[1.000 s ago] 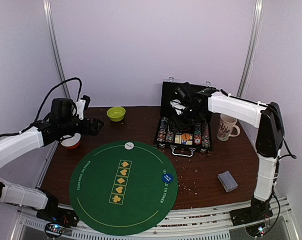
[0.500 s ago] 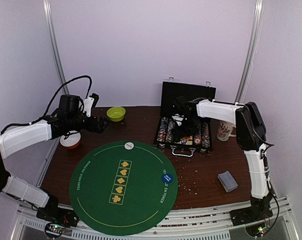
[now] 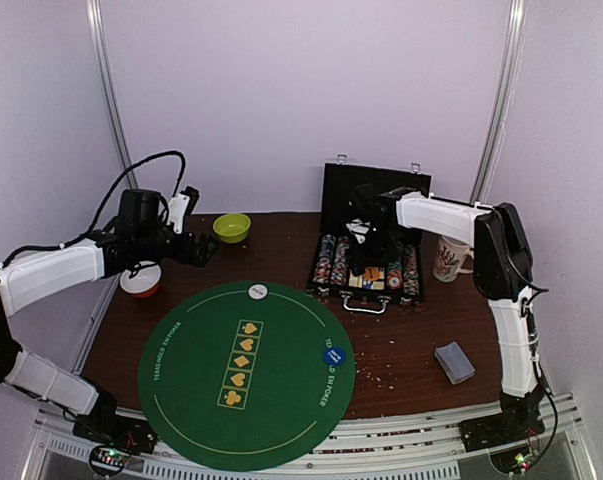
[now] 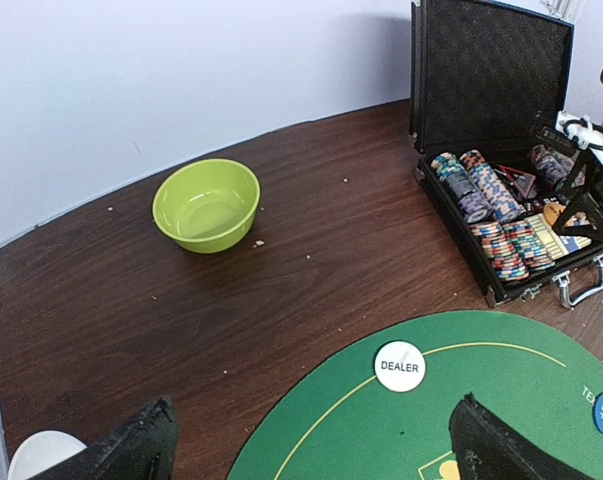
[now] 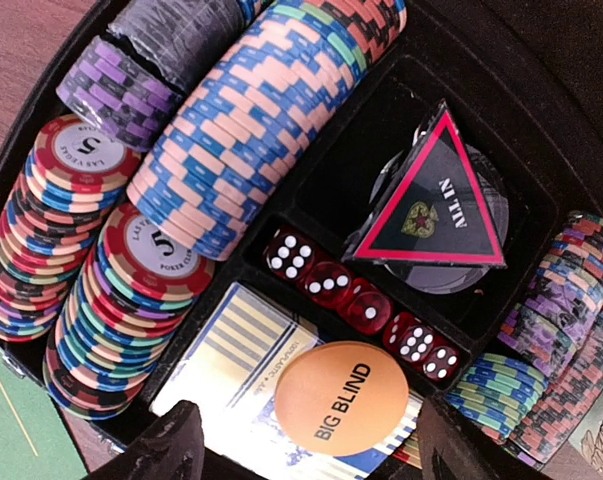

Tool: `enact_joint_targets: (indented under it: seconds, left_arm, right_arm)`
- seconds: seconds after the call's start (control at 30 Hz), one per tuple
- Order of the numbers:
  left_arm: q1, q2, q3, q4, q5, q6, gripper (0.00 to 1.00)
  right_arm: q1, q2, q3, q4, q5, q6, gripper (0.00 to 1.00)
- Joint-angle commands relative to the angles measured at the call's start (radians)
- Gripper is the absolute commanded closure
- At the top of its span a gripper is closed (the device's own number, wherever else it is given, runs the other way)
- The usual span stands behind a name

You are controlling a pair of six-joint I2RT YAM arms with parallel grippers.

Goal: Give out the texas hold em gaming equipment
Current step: Pick up the big blind button from the poker case.

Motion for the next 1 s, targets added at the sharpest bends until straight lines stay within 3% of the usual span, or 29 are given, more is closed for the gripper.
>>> enact_joint_targets:
  seconds: [0.0, 0.17, 0.4, 0.97]
  left_arm:
    - [-0.005, -0.004, 0.01, 0.045, 0.014, 0.011, 0.02]
    - [-0.004, -0.016, 0.0, 0.042, 0.004, 0.013, 0.02]
    - [-0.005, -0.021, -0.011, 0.041, -0.001, 0.008, 0.02]
    - [-0.004, -0.031, -0.018, 0.036, -0.01, 0.009, 0.02]
  right_arm:
    - [-0.018, -0.029, 0.0, -0.017, 0.028, -0.004, 0.23]
    - [-0.027, 0.0, -0.021, -0.02, 0.021, -0.015, 0.16]
    - [-0.033, 0.036, -0.039, -0.018, -0.033, -0.026, 0.22]
    - [-0.032, 0.05, -0.042, -0.04, -0.018, -0.055, 0.53]
